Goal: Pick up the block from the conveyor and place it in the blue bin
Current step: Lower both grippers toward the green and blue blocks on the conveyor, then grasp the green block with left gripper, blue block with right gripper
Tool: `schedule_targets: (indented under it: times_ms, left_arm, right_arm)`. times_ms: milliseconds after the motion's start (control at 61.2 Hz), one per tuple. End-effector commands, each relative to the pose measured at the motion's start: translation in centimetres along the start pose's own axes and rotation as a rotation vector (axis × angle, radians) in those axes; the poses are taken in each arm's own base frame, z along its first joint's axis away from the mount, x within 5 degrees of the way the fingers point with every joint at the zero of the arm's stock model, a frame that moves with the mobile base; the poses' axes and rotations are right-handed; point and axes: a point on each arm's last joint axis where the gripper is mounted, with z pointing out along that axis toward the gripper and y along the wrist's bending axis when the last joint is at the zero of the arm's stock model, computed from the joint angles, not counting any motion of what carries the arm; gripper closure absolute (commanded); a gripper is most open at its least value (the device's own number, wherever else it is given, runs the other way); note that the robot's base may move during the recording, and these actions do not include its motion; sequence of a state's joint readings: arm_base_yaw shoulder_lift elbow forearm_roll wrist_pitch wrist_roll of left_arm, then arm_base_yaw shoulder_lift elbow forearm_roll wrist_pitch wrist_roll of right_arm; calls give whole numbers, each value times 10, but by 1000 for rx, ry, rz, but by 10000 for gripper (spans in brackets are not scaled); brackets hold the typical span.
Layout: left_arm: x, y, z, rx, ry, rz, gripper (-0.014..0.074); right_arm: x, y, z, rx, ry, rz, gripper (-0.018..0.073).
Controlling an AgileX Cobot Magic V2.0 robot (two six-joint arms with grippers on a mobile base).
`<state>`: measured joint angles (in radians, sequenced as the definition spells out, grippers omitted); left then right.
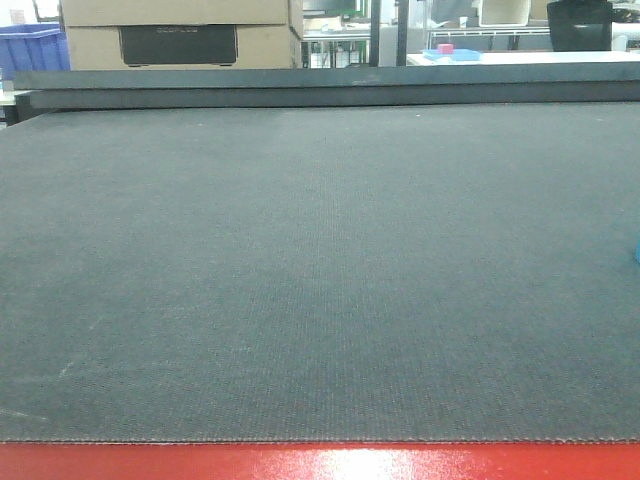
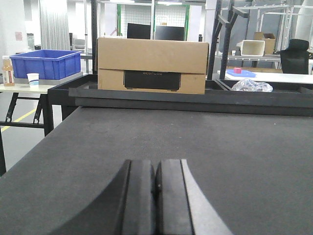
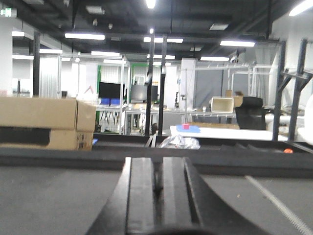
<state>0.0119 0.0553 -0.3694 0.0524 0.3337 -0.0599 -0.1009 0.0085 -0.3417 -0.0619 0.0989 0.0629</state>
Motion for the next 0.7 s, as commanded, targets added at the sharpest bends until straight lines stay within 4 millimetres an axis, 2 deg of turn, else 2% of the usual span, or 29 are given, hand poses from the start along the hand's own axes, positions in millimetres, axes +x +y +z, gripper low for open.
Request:
schedule_targets:
  times_ms: [0, 65, 180, 360, 425, 523, 686]
  left_arm:
    - [-22, 0, 2, -11, 49, 0, 707]
    - [-40, 0, 8, -14, 90, 0, 707]
    - [-65, 0, 35, -22, 237, 0, 707]
    - [-85, 0, 85, -39, 556, 1, 707]
    - [-87, 0, 110, -44, 677, 0, 707]
    - [-89, 0, 136, -49, 781, 1, 707]
    - [-74, 0, 178, -52, 905, 5, 707]
  right_arm:
    - [-17, -1, 3, 12, 96, 2, 721]
    - [-28, -1, 11, 18, 194, 3, 721]
    - [-38, -1, 37, 26, 411, 14, 721]
    - [-43, -2, 82, 35, 685, 19, 721]
    - [-37, -2, 103, 40, 829, 17, 721]
    - [-31, -2, 124, 48, 1010, 16, 721]
    - [-10, -2, 157, 58, 1286, 14, 721]
